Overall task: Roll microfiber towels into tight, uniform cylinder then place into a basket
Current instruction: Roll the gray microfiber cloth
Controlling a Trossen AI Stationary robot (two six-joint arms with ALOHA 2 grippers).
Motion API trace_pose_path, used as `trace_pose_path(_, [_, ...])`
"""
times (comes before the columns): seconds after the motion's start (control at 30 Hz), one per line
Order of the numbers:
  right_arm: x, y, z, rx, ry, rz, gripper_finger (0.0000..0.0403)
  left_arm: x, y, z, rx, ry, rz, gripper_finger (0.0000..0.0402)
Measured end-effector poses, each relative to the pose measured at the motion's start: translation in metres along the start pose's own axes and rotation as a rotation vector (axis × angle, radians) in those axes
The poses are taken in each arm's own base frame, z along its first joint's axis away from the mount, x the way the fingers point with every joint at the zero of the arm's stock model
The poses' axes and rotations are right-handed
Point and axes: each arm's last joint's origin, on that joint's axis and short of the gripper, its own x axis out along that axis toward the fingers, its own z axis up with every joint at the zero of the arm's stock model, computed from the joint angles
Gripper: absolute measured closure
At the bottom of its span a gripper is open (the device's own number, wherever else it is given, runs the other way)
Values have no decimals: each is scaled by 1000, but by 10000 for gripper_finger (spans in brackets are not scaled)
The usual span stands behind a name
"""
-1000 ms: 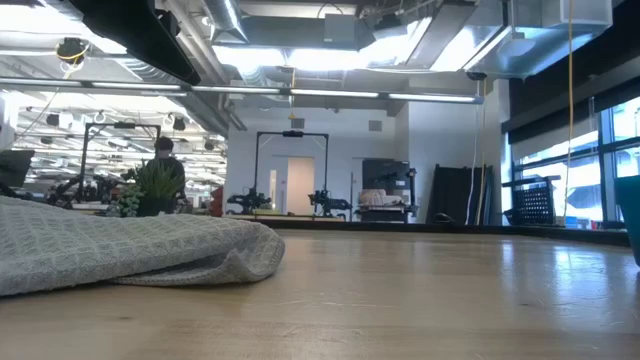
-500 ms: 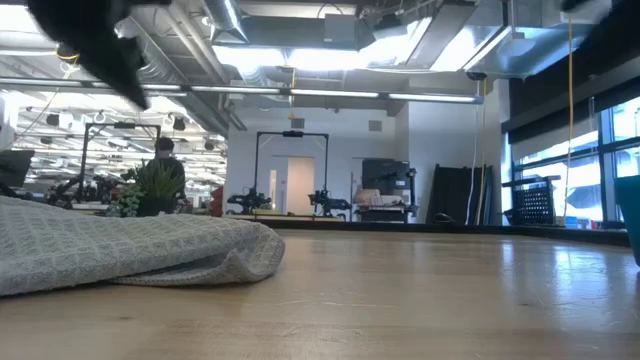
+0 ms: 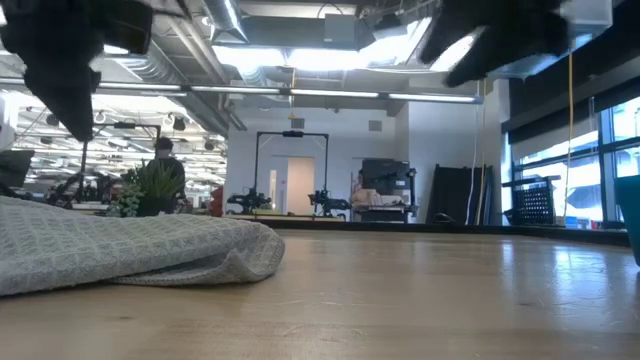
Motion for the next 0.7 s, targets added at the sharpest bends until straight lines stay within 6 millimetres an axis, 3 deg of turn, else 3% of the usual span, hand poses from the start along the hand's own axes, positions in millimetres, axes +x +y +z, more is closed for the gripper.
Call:
trace_pose_path(0.3, [20,22,33,-146,6,270,175,31,29,15,-2,170,-33,253])
trace_pose_path(0.7, [20,24,32,-226,48,333,175,58,49,21,133,173,-145,253])
